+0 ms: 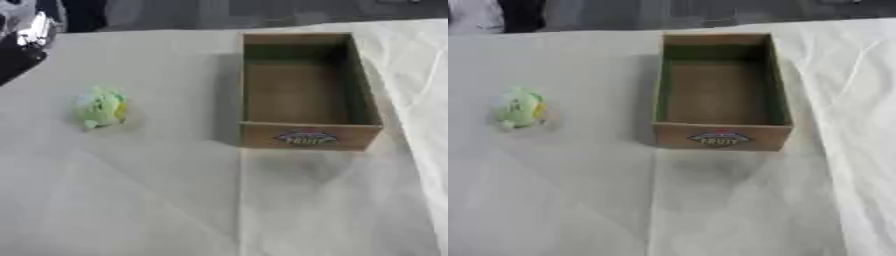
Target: Pick up objects on the table and place them in the box.
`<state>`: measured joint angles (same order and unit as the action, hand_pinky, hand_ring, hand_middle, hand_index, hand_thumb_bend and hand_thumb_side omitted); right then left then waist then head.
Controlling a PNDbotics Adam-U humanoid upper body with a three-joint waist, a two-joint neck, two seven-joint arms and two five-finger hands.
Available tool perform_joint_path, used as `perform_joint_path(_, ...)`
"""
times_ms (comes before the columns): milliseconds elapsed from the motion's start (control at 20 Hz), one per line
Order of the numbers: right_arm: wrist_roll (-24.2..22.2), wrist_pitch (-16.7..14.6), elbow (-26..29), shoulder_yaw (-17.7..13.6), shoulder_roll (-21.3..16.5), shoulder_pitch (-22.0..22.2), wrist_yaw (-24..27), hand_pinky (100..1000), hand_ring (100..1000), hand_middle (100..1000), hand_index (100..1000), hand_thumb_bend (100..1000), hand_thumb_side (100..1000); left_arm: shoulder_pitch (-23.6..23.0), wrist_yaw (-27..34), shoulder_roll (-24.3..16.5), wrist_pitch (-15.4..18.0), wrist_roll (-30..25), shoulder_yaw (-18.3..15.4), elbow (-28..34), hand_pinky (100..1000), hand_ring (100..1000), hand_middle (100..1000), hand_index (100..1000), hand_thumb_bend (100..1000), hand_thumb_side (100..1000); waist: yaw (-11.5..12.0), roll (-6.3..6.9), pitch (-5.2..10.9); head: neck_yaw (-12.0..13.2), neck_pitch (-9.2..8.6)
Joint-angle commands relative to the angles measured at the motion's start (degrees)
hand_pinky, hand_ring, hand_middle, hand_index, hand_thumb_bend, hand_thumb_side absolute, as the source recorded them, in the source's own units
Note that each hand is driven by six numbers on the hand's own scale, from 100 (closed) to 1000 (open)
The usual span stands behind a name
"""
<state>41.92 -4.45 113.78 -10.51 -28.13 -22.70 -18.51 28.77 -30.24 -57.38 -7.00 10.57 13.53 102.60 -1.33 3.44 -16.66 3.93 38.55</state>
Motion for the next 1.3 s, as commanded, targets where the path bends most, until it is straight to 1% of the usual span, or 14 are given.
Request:
perform_joint_path(50,-0.38,-0.12,0.81,-0.02,-1.67,-0.71,0.36,765,817,693,728,100,1000,2.0,-2.73,-3.17,1.11,-2.62,1.99,-2.37,673,782,773,939,137,1000,-0.11,0.0,0.76,0.53,-0.79)
perform_joint_path(100,-0.43,-0.12,0.81,0.01,-1.68,-0.71,0.38,765,817,693,728,100,1000,2.56,-3.55,-3.05,1.66,-3.45,2.37,-3.25,673,782,773,939,137,1000,-0.11,0.02,0.74,0.57,-0.83)
perform_joint_path(150,-0.46,-0.12,0.81,0.01,-1.69,-0.71,0.39,765,817,693,728,100,1000,2.97,-4.38,-2.94,2.23,-4.28,2.56,-3.98,684,792,778,941,203,1000,-0.13,0.05,0.72,0.64,-0.91)
perform_joint_path(200,-0.5,-0.13,0.81,0.05,-1.71,-0.75,0.41,765,817,693,728,100,1000,3.39,-5.22,-2.94,2.87,-5.12,3.15,-4.97,684,792,778,941,203,1000,-0.23,0.11,0.69,0.8,-1.01)
perform_joint_path(300,-0.59,-0.14,0.81,0.13,-1.73,-0.77,0.45,765,817,693,728,100,1000,4.66,-6.97,-2.56,4.27,-7.5,4.52,-7.13,698,807,788,947,318,1000,-0.37,0.18,0.69,1.03,-1.22)
perform_joint_path(350,-0.61,-0.12,0.81,0.14,-1.74,-0.72,0.46,765,817,693,728,100,1000,5.96,-8.55,-1.99,5.29,-12.72,4.3,-7.7,703,813,791,949,363,1000,-0.34,0.19,0.75,1.0,-1.27)
perform_joint_path(450,-0.61,-0.09,0.81,0.09,-1.78,-0.56,0.45,765,817,693,727,100,1000,8.61,-11.07,-0.93,6.98,-26.58,2.35,-6.92,718,829,801,956,492,999,-0.15,0.18,0.87,0.82,-1.35)
perform_joint_path(550,-0.59,-0.07,0.81,0.04,-1.82,-0.42,0.41,765,817,693,727,100,1000,10.69,-12.69,-0.26,7.98,-40.1,0.17,-4.99,725,839,807,960,552,991,0.02,0.18,0.94,0.66,-1.48)
perform_joint_path(600,-0.58,-0.06,0.81,0.02,-1.84,-0.37,0.4,765,817,693,726,100,1000,11.35,-13.32,-0.09,8.23,-44.89,-0.64,-4.04,729,844,810,962,569,984,0.08,0.18,0.95,0.62,-1.54)
perform_joint_path(700,-0.58,-0.06,0.81,0.02,-1.86,-0.34,0.39,765,817,692,726,100,1000,11.99,-14.38,0.02,8.66,-51.29,-1.42,-2.81,740,855,817,970,608,960,0.12,0.2,0.94,0.62,-1.64)
perform_joint_path(850,-0.65,-0.06,0.81,0.1,-1.92,-0.41,0.42,765,817,692,725,100,1000,12.54,-14.86,0.1,9.48,-56.79,-1.43,-2.65,757,872,829,984,659,936,0.17,0.23,0.91,0.66,-1.7)
perform_joint_path(1050,-0.78,-0.05,0.81,0.19,-1.95,-0.48,0.44,765,817,692,723,100,1000,13.24,-14.19,0.31,10.72,-61.52,-1.4,-3.66,779,891,851,1000,817,902,0.18,0.24,0.82,0.77,-1.78)
perform_joint_path(1200,-0.81,-0.08,0.81,0.24,-1.99,-0.55,0.46,765,816,692,722,100,1000,13.39,-13.91,0.36,11.43,-62.41,-1.17,-4.94,785,896,866,1000,886,888,0.12,0.25,0.75,0.83,-1.83)
perform_joint_path(1300,-0.85,-0.05,0.81,0.27,-1.98,-0.58,0.47,765,816,691,722,100,1000,13.48,-14.08,0.4,11.51,-62.5,-1.02,-5.7,784,899,871,1000,895,881,0.09,0.25,0.7,0.87,-1.92)
